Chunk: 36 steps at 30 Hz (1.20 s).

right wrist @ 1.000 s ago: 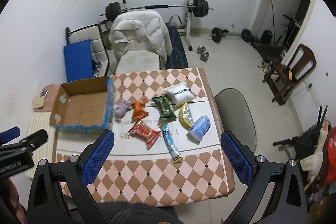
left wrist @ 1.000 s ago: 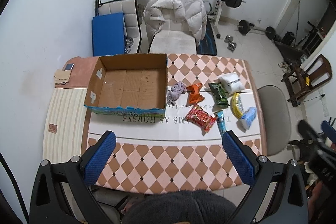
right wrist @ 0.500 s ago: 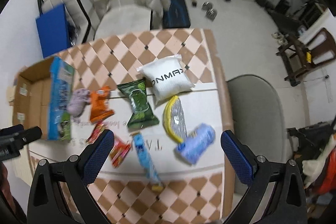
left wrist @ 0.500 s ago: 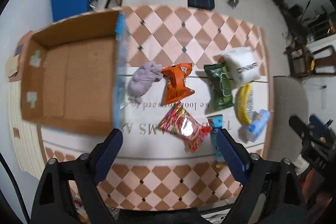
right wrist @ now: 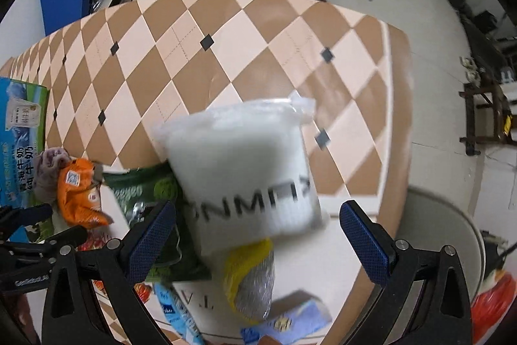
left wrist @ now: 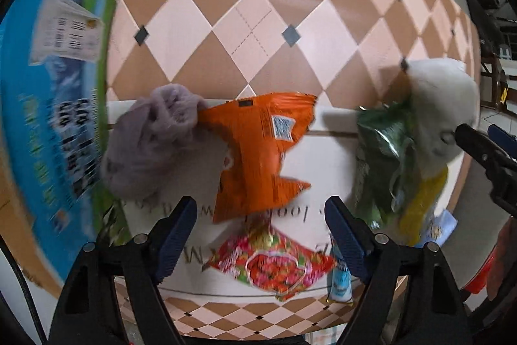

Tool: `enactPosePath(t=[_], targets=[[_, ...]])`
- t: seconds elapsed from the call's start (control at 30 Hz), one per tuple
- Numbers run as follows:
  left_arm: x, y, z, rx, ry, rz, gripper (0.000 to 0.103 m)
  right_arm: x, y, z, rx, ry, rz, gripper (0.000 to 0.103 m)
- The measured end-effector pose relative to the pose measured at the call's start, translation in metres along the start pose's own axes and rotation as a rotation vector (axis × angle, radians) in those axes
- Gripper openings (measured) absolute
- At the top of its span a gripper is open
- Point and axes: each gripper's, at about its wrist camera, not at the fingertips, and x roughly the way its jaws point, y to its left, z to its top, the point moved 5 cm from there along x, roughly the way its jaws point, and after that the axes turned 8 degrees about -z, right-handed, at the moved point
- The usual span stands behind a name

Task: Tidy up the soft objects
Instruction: 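Grasp the orange snack bag with left tool while right tool grasps white ONMAX bag, then lower both held bags into the cardboard box and open both tools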

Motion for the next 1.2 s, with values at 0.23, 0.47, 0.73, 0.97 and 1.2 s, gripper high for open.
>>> enactPosePath(t=[0.23,0.47,0.73,0.97,1.2], targets=[[0.025,0.015,0.013,-0.049,0.036,0.01,0.042,0.035,0.0,0.017,-0.054,0.089,0.063,0.103],[0.016,0.018,0.018,-0.02,-0.009,0.059,0.032,0.063,-0.001,0.019,-0.029,0.131,0.07,0.084],[-0.051,0.017,0.006,0.028,-0.154,0.05,0.031,0.028,-0.017,-0.008,0.159,0.093,0.101,0.072],[-0.144,0.06,-0.033,0.037,-0.274,-0.001,0.031,-0.08,0.048,-0.038,0.19,-0.039,0.218,0.072],[-0.193,0.153,-0.064,-0.003,-0.311,-0.007,0.032,-0.163,0.195,-0.048,0.132,-0.107,0.373,0.072]])
